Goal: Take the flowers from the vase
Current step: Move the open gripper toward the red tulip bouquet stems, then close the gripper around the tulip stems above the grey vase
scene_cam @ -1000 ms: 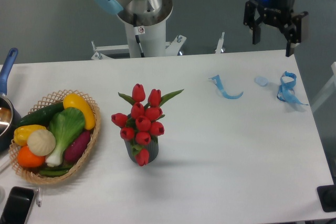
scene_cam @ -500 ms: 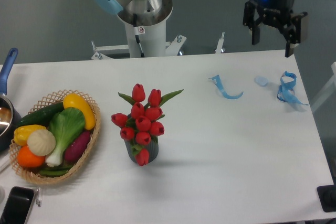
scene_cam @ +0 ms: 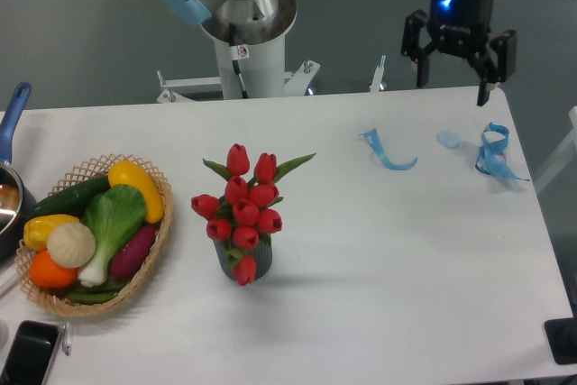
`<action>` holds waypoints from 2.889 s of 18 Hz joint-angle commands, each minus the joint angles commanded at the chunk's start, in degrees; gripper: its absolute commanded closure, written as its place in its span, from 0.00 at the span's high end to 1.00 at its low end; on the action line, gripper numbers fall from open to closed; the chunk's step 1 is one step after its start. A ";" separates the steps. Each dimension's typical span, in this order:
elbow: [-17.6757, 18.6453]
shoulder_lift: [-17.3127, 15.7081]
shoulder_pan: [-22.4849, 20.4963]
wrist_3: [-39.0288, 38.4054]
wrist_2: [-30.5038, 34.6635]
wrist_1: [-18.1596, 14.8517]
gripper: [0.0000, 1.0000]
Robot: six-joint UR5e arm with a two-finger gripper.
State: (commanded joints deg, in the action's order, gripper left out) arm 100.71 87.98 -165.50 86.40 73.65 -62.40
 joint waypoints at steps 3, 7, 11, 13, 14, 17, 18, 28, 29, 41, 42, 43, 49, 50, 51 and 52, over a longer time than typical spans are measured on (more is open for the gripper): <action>2.38 -0.53 1.92 -2.71 -0.79 -0.09 1.00; 5.45 -0.45 3.86 -10.01 -7.36 0.00 1.00; 6.78 0.43 4.39 -12.92 -15.97 0.35 1.00; 6.78 1.49 4.48 -13.45 -19.15 0.44 1.00; 6.78 2.10 4.92 -13.62 -19.94 0.44 1.00; 7.91 2.80 6.93 -13.45 -20.21 1.14 1.00; 8.71 2.98 7.81 -13.45 -20.21 2.62 1.00; 11.52 8.08 14.50 -13.71 -26.36 12.39 1.00; 12.05 8.00 14.41 -13.71 -27.32 12.39 1.00; 12.93 10.45 14.59 -16.26 -34.63 16.52 1.00; 12.85 10.72 14.68 -16.26 -34.63 16.70 1.00; 12.84 11.07 14.76 -16.35 -34.63 17.05 1.00; 11.71 12.47 15.47 -16.35 -34.54 17.32 1.00; 11.44 13.00 15.47 -16.35 -34.54 17.32 1.00; 11.09 13.35 15.56 -16.35 -34.54 17.49 1.00; 10.83 13.79 15.82 -16.35 -34.54 18.01 1.00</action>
State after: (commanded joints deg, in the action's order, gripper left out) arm 111.54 101.77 -149.68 70.05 39.11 -44.39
